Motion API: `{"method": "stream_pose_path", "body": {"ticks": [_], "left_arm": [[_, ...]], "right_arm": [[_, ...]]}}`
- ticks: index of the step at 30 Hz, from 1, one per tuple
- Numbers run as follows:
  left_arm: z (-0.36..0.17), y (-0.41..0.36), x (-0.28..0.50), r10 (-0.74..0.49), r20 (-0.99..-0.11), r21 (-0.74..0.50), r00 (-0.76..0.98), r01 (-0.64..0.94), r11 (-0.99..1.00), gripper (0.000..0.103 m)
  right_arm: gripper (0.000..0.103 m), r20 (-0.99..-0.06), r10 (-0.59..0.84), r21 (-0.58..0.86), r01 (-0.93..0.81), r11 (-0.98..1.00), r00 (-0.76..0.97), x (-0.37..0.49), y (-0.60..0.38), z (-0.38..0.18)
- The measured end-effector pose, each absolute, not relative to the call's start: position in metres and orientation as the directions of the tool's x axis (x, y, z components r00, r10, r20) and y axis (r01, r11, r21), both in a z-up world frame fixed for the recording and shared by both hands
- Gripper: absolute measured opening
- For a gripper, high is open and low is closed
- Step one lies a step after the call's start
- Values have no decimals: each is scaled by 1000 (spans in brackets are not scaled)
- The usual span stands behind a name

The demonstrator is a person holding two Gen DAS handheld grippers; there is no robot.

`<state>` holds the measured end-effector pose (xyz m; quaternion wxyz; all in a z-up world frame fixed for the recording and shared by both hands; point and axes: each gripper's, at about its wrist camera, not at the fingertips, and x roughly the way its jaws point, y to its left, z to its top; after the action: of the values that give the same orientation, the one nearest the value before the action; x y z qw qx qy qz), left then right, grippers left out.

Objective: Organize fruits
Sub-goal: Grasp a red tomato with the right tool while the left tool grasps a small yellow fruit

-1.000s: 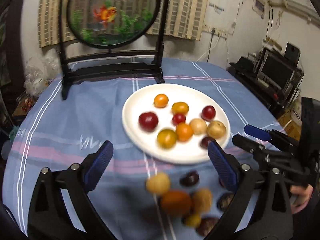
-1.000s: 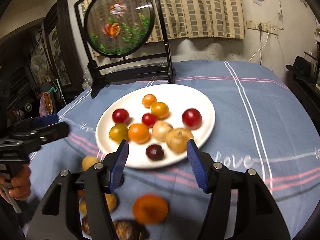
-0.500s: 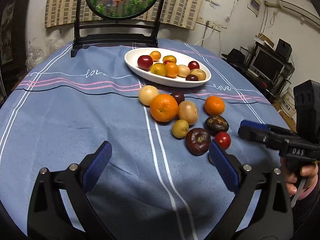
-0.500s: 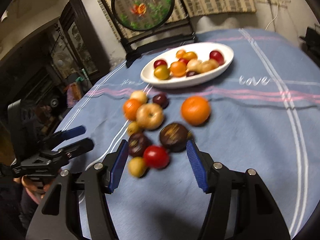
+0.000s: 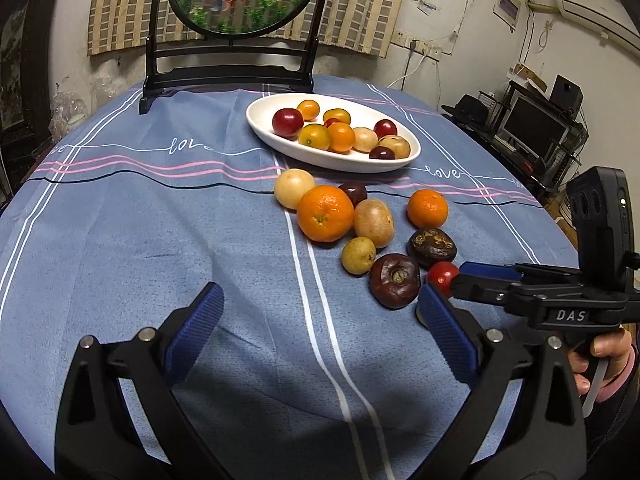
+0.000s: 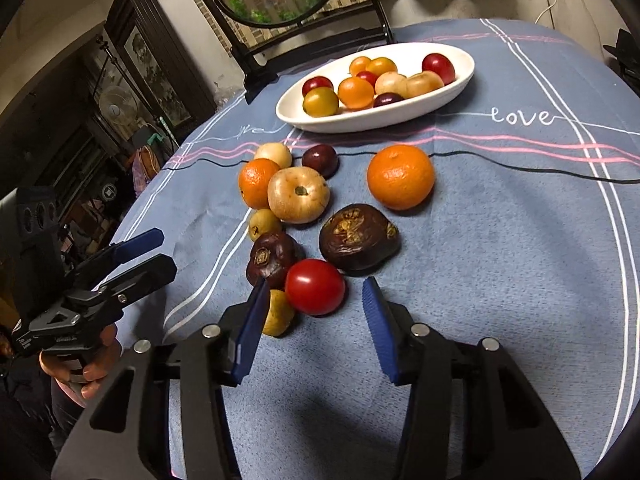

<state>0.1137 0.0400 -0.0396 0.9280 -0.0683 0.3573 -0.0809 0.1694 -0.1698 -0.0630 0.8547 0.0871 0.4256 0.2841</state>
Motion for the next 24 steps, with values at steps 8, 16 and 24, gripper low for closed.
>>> {"method": "stream_pose_path", "body": {"ticks": [8, 16, 24], "left_arm": [[-39, 39, 112, -197, -644, -178, 740, 105, 978, 99], [-38, 37, 110, -197, -636, -172, 746, 112, 979, 99], [-38, 37, 112, -196, -638, -174, 744, 108, 979, 99]], "right_arm": [[50, -690, 561, 402, -401, 823, 458, 175, -161, -67], [46, -689, 556, 415, -376, 828, 465, 180, -156, -68], [37, -660, 612, 527, -313, 790, 435, 189, -175, -77]]}}
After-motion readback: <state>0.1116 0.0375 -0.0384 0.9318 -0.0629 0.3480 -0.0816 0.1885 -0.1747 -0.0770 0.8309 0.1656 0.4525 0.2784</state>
